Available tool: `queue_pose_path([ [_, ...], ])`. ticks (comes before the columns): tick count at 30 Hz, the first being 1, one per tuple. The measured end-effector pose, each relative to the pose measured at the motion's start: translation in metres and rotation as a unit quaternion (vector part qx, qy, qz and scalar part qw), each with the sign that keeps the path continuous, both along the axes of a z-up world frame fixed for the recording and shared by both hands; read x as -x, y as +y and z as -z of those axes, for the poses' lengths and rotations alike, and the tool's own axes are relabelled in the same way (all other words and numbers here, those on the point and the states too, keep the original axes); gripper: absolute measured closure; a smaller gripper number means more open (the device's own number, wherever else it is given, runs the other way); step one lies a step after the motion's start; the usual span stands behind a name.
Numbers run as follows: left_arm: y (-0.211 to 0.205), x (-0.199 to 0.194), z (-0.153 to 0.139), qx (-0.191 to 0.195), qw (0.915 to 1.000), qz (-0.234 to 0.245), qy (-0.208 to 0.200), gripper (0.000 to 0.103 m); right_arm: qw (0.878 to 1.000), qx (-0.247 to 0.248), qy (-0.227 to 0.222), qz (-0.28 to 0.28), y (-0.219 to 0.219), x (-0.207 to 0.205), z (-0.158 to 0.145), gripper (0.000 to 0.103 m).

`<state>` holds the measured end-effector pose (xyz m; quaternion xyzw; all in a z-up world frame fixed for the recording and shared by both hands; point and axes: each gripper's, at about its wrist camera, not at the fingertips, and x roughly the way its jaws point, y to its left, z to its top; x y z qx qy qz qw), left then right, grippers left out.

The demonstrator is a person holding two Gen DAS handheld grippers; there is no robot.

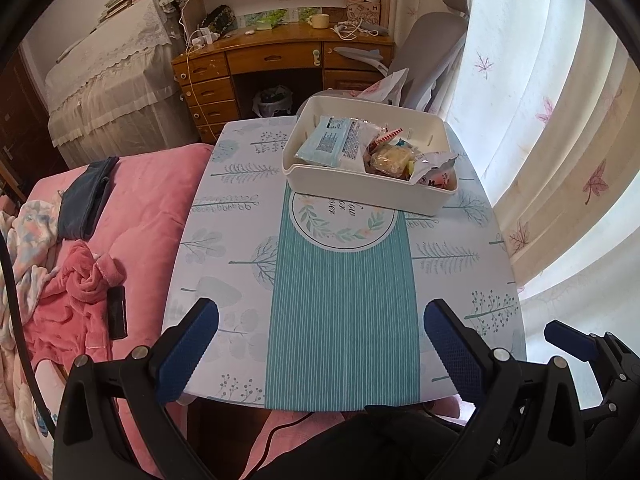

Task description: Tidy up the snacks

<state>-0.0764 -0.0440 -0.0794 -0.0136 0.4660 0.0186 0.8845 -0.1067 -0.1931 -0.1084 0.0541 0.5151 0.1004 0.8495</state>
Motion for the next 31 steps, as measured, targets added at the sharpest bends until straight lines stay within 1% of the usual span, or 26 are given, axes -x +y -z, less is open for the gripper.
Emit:
queue_pose_path([
  [12, -0.006, 0.0, 0.0037, -0.002, 0.9999, 0.013, 0.008, 0.001, 1.0, -0.002, 0.012, 0.011, -0.0081, 0.0004, 0.0041, 0.0],
  [31, -0.0024, 0.0022, 0.0046, -0.004, 0.9999, 0.005, 0.012, 0.001, 1.0, -0.004, 0.023, 0.0, -0.0043, -0.002, 0.0084, 0.0],
])
